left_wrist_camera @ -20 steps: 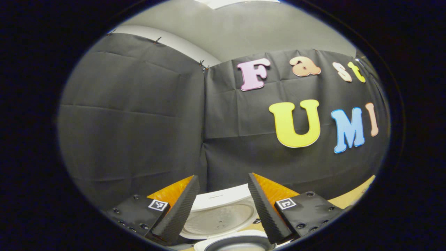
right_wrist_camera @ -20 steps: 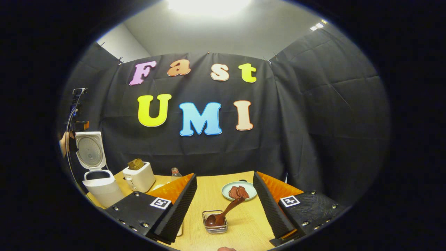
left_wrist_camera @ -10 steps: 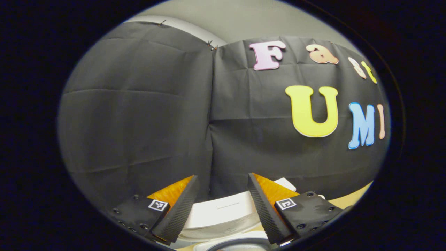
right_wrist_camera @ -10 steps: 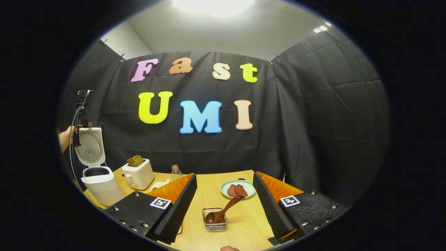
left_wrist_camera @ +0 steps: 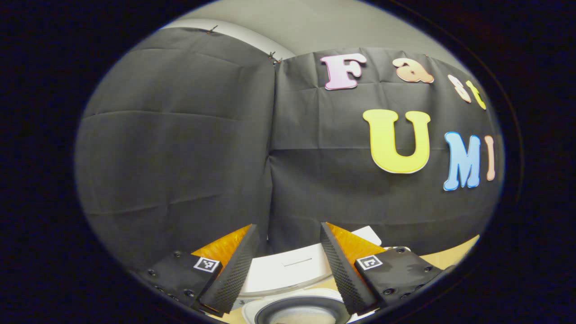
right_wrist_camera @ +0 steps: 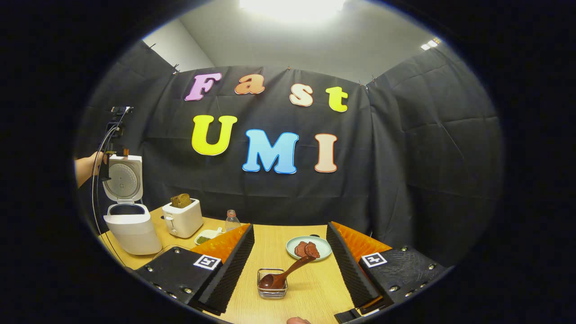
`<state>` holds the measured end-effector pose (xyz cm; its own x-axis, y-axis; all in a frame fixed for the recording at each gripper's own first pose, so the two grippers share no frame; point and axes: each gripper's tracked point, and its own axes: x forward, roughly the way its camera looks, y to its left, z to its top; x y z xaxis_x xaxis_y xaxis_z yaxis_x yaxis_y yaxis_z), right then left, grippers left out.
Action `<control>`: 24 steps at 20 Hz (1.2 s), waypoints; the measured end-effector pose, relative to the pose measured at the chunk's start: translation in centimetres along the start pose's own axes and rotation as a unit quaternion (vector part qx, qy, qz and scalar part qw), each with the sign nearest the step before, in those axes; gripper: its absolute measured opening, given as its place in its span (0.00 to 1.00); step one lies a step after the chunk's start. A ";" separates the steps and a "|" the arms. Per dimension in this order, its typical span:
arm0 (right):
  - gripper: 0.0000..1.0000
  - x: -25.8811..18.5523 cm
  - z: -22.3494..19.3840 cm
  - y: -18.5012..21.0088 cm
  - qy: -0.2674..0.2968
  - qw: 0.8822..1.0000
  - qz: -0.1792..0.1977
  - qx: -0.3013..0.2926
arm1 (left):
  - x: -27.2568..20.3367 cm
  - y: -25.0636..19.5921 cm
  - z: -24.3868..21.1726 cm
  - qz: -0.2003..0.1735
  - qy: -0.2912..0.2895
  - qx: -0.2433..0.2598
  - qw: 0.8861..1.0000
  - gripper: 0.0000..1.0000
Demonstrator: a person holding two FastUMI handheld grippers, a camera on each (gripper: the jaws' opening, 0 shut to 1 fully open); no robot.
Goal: Close the left gripper, press the button to open the rice cooker; take a wooden spoon from the chopstick holder with the right hand, scoop a spoonful of rice and pour it into the rice cooker, then put the wooden spoon back into the chopstick holder.
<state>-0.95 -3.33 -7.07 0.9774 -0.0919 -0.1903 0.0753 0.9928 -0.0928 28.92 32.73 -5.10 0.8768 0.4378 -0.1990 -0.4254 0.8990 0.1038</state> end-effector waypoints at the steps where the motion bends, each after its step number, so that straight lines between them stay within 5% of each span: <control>1: 0.96 0.0 0.1 -0.2 -0.001 1.000 0.004 0.002 | -0.7 -0.3 -0.2 -0.004 -0.002 0.000 1.000 0.95; 24: 0.95 0.3 -1.8 -6.5 0.021 0.999 0.041 0.012 | -13.0 -6.7 -12.4 -0.012 0.069 -0.018 0.997 0.95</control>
<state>-1.55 -9.91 -8.32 0.9712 -0.0134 -0.2379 0.0009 0.9986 -0.0525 17.60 21.11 -15.32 0.8490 0.4102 -0.3332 -0.4142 0.9080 0.0624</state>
